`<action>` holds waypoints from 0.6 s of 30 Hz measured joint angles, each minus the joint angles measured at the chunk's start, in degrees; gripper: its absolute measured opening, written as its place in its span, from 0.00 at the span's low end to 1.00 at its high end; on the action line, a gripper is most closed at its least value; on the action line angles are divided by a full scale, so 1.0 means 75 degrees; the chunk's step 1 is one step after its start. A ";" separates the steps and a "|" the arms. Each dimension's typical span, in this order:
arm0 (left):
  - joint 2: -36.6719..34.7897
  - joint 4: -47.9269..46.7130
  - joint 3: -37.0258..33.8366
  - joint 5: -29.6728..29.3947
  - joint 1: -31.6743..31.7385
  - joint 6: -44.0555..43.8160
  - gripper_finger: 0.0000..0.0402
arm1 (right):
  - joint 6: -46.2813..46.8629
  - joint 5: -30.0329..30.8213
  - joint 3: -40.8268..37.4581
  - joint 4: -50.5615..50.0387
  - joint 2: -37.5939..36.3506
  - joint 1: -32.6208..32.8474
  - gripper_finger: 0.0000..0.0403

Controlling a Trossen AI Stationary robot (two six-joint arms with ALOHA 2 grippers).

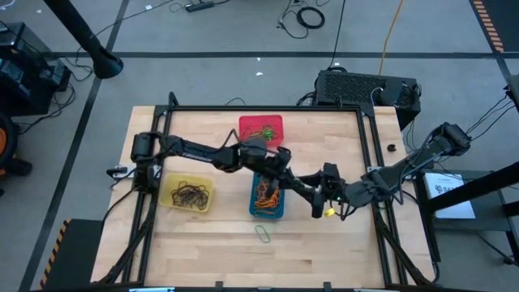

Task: Sort rubber bands into baskets
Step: Put the green rubber band into the red bin

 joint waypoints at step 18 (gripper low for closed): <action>-0.1001 -0.6094 0.0067 -0.2902 0.2677 0.2829 0.00 | 0.2807 -0.1266 0.0003 -0.1051 0.0945 0.0201 0.58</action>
